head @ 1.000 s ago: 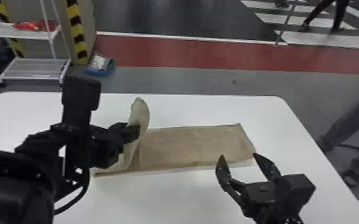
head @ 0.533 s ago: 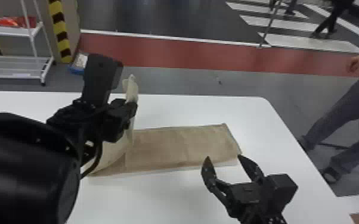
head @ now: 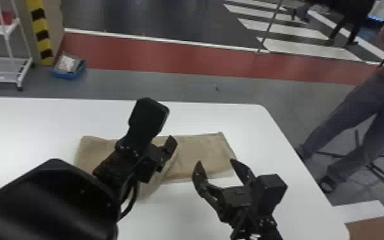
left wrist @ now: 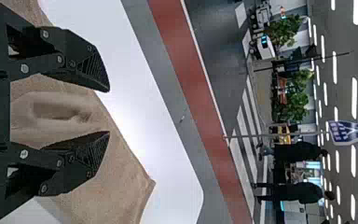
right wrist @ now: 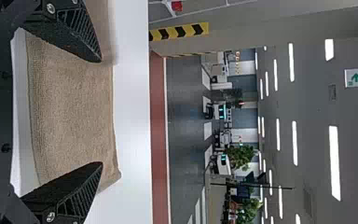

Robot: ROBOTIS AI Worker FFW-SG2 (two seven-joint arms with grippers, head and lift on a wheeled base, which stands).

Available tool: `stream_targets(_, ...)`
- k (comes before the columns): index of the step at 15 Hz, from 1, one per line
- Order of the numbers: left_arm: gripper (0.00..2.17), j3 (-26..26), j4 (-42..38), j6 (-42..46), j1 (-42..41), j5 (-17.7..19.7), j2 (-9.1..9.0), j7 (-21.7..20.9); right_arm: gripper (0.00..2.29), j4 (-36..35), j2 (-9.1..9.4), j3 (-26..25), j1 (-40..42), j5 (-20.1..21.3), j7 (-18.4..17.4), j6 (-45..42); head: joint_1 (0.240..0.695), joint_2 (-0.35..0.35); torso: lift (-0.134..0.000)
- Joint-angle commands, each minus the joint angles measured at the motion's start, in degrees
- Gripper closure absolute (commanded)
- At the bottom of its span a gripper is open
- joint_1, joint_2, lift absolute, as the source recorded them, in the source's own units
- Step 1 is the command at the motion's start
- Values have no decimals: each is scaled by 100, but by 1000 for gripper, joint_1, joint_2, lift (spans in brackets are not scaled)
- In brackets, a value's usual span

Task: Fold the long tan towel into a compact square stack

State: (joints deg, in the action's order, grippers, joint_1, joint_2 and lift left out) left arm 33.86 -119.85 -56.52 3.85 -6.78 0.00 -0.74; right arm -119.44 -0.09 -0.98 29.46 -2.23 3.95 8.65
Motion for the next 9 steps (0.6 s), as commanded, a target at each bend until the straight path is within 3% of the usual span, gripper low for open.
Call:
stream_targets(1,22,33,32,84,2,19,-15,4,97,35,14,89,-107,21,9,81,695,-319,-122)
stream_targets(5,26,-969,-223,646,-604,116,-15,-84,97,404,14,344,-538,152,9,344,695,-288,-122)
stream_targets(8,26,-2024,-584,945,-1176,678,-15,-102,97,835,14,652,-1083,170,9,643,695,-206,-122)
stream_targets(9,26,-2393,-663,1086,-1343,845,26,-119,97,967,14,784,-1276,179,9,801,695,-141,-122)
